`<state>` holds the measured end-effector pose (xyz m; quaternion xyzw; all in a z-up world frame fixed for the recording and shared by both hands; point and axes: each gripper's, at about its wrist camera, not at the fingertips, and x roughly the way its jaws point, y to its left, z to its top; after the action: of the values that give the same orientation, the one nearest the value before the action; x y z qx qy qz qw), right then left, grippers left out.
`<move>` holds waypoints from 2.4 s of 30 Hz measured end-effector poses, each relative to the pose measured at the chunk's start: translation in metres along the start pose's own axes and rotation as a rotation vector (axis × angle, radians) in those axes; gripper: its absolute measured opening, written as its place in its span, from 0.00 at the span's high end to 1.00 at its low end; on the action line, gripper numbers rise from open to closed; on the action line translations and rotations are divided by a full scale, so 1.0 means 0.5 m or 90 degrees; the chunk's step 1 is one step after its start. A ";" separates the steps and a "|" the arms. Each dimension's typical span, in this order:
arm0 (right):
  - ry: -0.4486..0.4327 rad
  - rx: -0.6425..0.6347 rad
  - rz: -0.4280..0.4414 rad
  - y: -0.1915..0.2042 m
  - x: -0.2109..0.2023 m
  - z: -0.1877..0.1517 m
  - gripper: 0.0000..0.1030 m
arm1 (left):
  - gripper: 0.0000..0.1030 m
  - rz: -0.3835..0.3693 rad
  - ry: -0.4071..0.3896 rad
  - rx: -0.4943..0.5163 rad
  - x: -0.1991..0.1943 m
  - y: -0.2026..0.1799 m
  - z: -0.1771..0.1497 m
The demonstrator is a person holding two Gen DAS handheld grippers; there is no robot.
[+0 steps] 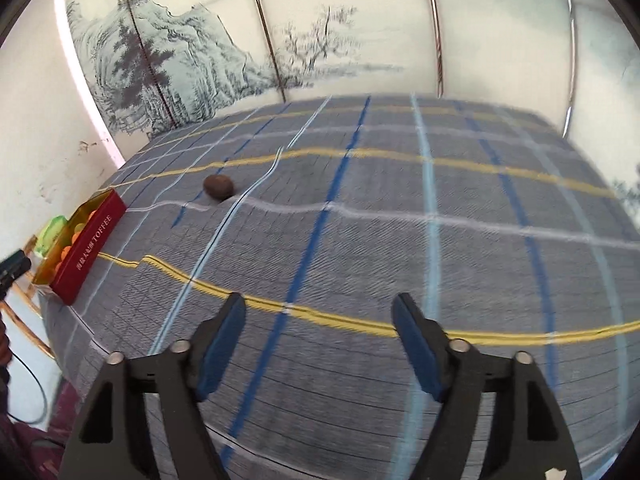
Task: Organize fruits
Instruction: 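Move the left gripper to the last dark brown fruit and grasp it, then carry the dark brown fruit over the tin with the left gripper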
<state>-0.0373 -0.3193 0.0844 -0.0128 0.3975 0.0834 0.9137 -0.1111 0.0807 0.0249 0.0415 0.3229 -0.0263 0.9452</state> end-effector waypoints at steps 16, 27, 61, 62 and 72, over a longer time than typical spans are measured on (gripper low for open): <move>-0.039 0.122 0.059 -0.102 -0.022 -0.036 0.10 | 0.21 -0.065 0.039 0.041 0.079 -0.103 0.087; 0.011 0.106 0.040 -0.078 0.111 0.020 0.10 | 0.21 -0.189 0.081 0.085 0.271 -0.255 0.204; 0.042 0.110 0.067 -0.077 0.170 0.040 0.10 | 0.62 -0.210 0.150 -0.017 0.249 -0.178 0.179; 0.043 0.107 0.064 -0.075 0.170 0.040 0.10 | 0.62 -0.209 0.151 -0.027 0.236 -0.167 0.167; 0.058 0.072 0.032 -0.057 0.175 0.038 0.07 | 0.62 -0.135 0.100 -0.136 0.089 -0.002 0.008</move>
<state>0.0398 -0.3333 0.0325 0.0450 0.4427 0.0831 0.8917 -0.0736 0.0785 0.0005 -0.0915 0.3989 -0.0878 0.9082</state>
